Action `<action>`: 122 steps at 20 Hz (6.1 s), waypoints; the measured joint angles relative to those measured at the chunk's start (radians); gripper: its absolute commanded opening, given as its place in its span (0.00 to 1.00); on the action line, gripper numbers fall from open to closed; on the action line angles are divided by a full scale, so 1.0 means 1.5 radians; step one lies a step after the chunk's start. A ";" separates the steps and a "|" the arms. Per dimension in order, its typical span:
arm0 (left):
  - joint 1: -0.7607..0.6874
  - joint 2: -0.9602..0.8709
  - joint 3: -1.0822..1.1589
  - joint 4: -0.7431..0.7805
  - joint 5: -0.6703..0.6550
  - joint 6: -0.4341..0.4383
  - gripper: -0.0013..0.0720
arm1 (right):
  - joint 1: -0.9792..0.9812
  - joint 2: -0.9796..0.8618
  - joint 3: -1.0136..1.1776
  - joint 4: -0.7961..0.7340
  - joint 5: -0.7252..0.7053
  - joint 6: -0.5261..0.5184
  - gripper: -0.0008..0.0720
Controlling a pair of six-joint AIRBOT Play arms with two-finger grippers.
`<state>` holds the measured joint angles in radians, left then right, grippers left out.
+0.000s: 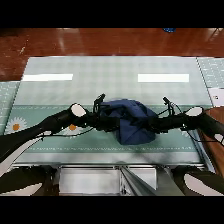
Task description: Fold the shirts.
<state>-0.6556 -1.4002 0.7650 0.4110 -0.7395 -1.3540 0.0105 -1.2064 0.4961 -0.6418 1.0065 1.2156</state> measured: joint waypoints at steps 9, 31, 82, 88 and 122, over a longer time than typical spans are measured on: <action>0.000 0.000 0.000 0.000 -0.005 0.000 0.05 | 0.007 -0.002 0.045 0.037 -0.098 0.002 0.47; 0.489 0.301 0.346 0.000 -0.146 0.038 0.04 | -0.062 0.068 0.798 -0.081 0.150 0.038 0.04; 0.620 0.114 0.196 0.315 -0.378 -0.023 0.71 | -0.350 -0.097 0.446 -0.284 0.131 0.125 0.57; 0.673 0.232 -0.047 0.290 -0.407 -0.017 0.71 | -0.385 -0.051 0.229 -0.242 0.089 0.070 0.57; 0.535 0.168 -0.142 -0.015 -0.152 0.128 0.05 | -0.241 -0.218 0.256 -0.020 0.011 -0.041 0.04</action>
<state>0.1474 -1.1484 0.5526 0.3882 -0.9680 -1.1618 -0.3511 -1.5337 0.8795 -0.6724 1.0225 1.1534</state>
